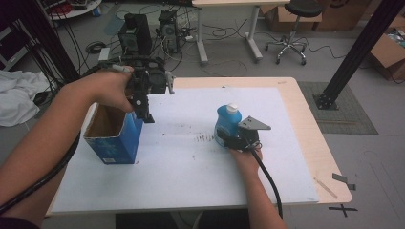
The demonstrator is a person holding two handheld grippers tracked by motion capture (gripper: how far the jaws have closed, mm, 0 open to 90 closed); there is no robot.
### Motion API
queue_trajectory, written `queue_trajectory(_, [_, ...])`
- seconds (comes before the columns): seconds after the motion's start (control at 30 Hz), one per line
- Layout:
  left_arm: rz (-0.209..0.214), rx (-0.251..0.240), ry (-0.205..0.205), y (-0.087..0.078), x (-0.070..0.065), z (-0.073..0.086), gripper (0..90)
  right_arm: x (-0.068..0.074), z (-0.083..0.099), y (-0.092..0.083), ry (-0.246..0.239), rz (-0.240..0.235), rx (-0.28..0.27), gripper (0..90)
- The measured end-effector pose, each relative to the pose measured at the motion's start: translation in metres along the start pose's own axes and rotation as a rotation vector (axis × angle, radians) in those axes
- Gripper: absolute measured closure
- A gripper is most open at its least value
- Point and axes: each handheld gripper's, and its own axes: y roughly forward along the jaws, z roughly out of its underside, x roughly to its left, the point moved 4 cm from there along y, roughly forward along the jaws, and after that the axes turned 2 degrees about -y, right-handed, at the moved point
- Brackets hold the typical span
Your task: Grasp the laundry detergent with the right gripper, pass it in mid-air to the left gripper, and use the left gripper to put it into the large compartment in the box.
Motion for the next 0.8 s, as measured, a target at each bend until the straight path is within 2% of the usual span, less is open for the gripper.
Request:
queue_trajectory(0.47, [0.003,0.003,-0.003,0.0021,0.0009,-0.0006,0.1,0.0015,0.0015,-0.0002,-0.008,0.010,-0.004,34.4])
queue_trajectory(0.6, [0.002,0.001,-0.001,0.0026,0.0013,-0.0008,0.1,0.0047,0.0008,-0.0011,-0.030,0.005,-0.010,42.1])
queue_trajectory(0.8, [0.003,-0.003,0.001,0.0036,0.0005,-0.0020,0.1,0.0051,-0.0008,-0.0018,-0.041,0.005,0.006,44.0])
